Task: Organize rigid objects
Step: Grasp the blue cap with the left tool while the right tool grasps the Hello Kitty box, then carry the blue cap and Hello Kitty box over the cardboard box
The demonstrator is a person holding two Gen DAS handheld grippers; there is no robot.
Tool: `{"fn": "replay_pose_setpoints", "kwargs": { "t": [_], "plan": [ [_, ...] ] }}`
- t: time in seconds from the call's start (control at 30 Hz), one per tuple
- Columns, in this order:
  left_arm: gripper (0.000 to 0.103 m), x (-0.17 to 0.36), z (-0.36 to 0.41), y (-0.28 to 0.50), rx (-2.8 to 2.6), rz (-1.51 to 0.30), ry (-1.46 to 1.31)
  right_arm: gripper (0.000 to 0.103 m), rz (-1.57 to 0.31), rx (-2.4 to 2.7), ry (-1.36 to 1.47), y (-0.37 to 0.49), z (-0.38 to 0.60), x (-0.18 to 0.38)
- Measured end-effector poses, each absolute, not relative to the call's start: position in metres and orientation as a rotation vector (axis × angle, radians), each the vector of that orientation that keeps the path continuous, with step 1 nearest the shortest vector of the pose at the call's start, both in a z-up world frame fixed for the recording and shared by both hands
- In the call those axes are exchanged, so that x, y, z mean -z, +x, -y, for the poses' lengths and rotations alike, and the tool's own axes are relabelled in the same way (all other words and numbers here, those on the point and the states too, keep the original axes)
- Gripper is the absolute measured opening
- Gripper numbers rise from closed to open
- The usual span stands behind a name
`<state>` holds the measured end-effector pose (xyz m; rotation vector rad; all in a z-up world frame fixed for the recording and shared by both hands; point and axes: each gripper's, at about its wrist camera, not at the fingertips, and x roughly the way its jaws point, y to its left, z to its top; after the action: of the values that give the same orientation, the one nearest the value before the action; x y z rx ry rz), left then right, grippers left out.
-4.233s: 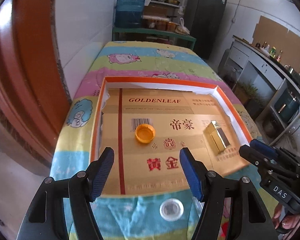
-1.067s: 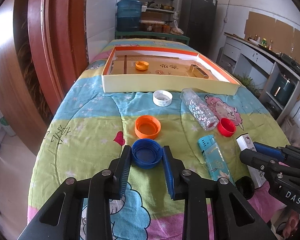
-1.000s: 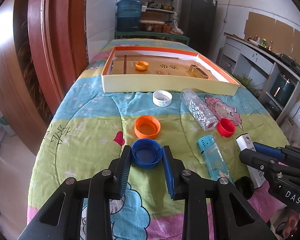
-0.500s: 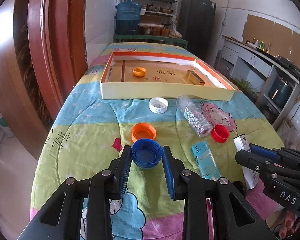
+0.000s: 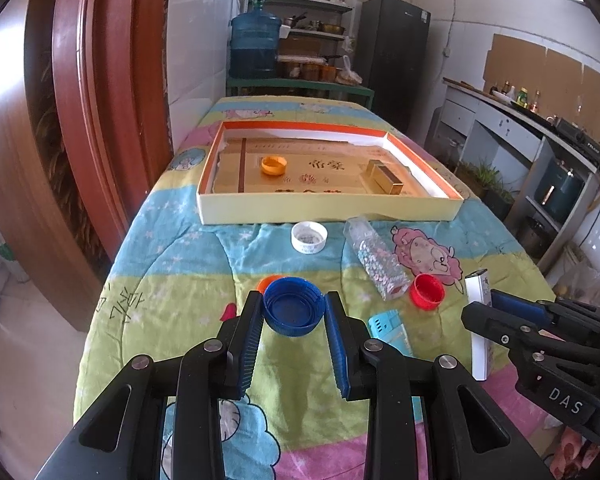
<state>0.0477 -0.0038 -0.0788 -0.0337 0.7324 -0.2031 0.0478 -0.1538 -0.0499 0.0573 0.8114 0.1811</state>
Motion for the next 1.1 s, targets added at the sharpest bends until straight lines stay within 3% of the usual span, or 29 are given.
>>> {"fn": "replay_pose_setpoints", "kwargs": {
  "t": [1.1],
  "plan": [
    [0.032, 0.019, 0.016, 0.096, 0.241, -0.676, -0.059, 0.026, -0.717, -0.163, 0.057, 0.093, 0.177, -0.001]
  ]
}}
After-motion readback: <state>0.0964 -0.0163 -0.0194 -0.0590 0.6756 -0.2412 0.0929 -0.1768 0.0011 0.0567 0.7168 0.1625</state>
